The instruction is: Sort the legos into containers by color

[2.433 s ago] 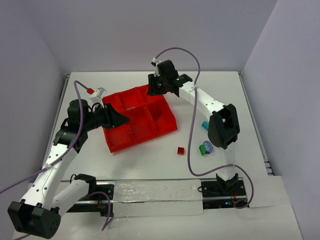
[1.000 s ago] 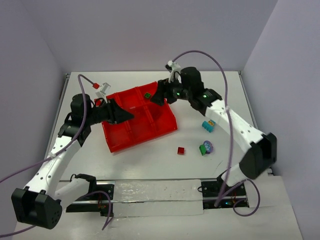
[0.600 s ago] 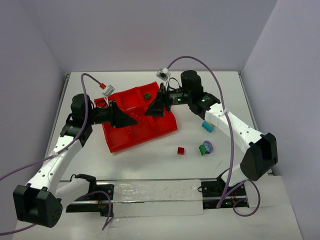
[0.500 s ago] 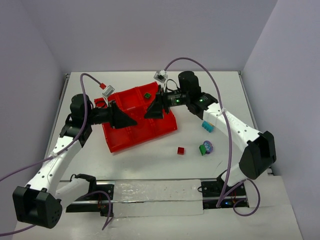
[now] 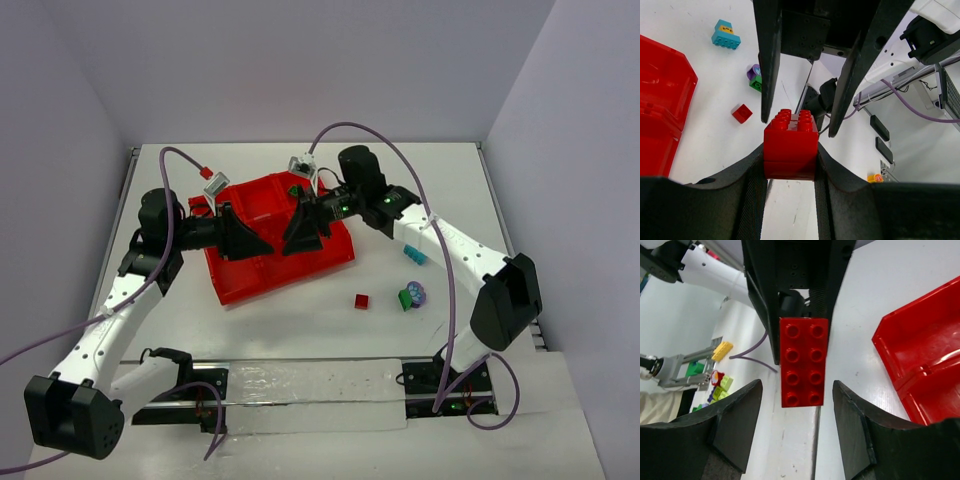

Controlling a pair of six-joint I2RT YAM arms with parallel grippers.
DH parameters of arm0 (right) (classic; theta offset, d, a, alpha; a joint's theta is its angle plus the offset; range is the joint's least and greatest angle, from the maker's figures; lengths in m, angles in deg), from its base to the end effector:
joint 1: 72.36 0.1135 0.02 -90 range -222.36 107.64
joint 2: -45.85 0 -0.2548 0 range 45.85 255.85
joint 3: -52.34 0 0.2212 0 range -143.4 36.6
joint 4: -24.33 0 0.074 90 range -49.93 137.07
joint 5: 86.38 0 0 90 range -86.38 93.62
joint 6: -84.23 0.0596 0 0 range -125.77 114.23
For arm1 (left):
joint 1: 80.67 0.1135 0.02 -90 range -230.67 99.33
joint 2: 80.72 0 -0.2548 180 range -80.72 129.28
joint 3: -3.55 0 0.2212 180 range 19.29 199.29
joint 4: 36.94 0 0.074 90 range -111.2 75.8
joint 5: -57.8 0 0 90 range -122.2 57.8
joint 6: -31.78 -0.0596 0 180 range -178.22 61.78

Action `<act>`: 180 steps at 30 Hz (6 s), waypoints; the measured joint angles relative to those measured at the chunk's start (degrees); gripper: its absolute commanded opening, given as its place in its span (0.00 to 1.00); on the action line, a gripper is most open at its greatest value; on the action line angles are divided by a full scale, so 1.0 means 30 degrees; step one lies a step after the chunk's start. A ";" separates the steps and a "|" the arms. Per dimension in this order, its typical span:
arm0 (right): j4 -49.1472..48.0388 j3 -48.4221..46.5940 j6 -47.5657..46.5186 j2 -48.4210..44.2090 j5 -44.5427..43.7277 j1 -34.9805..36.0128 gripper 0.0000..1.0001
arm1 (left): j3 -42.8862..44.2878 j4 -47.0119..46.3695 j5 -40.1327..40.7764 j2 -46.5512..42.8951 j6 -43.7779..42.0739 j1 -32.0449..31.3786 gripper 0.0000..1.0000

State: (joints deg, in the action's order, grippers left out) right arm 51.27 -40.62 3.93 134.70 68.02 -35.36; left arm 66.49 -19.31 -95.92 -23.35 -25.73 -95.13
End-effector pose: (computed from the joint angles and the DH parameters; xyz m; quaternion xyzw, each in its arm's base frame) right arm 0.2292 0.2400 0.3454 -0.4528 0.6155 0.5931 0.2538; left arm 0.1812 -0.1019 0.3286 0.2244 0.7042 -0.5892 0.3265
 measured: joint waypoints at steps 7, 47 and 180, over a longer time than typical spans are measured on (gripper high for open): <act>0.1086 -0.0789 -0.0850 0.0626 0.0172 0.0403 0.21 | 0.0007 0.0004 -0.0408 0.0150 -0.0095 -0.0005 0.00; -0.9503 0.2766 0.7015 -0.0611 0.1907 -0.2680 0.00 | 0.0291 0.2674 -0.0442 -0.0484 -0.2587 0.0000 0.00; 0.2931 1.5122 1.4847 -0.6456 -2.5767 0.2901 0.60 | 1.0141 1.0732 2.4815 0.8113 0.1502 -0.8655 0.92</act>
State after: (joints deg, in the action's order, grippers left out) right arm 60.06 4.75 48.47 115.33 -9.28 -26.65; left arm 96.91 12.88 -21.48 0.99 -21.22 -121.10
